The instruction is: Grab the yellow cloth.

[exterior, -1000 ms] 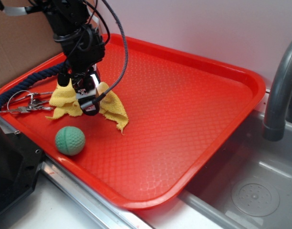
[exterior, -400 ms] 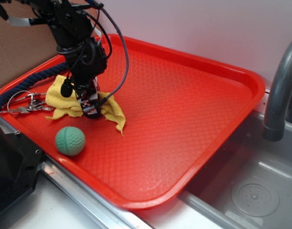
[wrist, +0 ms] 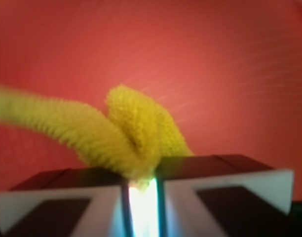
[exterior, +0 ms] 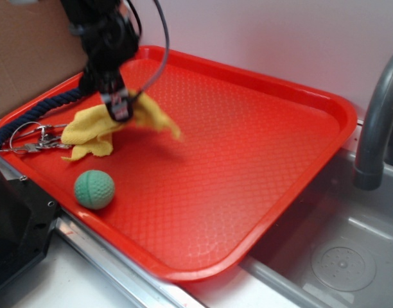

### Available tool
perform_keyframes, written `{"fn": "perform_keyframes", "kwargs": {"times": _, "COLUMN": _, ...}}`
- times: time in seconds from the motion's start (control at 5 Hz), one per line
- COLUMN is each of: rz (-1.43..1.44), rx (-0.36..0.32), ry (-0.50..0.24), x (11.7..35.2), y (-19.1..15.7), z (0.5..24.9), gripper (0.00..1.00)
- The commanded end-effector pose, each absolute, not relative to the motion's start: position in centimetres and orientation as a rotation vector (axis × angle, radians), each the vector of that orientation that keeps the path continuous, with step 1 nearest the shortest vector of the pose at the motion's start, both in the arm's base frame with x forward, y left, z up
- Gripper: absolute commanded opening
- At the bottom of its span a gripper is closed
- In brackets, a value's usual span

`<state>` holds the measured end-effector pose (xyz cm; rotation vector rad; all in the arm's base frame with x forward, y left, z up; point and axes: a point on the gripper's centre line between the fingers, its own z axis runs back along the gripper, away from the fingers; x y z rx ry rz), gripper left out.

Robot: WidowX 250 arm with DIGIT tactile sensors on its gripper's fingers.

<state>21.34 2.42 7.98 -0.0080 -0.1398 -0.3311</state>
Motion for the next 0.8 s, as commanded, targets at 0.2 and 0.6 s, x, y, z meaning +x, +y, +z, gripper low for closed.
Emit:
{"fn": "perform_keyframes", "kwargs": {"times": 0.2, "rz": 0.141, "rx": 0.042, "ry": -0.141, "x": 21.1, "y": 4.9, "z": 24.1, "gripper": 0.00}}
{"fn": "perform_keyframes", "kwargs": {"times": 0.6, "rz": 0.156, "rx": 0.033, "ry": -0.114, "x": 20.6, "y": 4.6, "z": 27.2, "gripper": 0.00}}
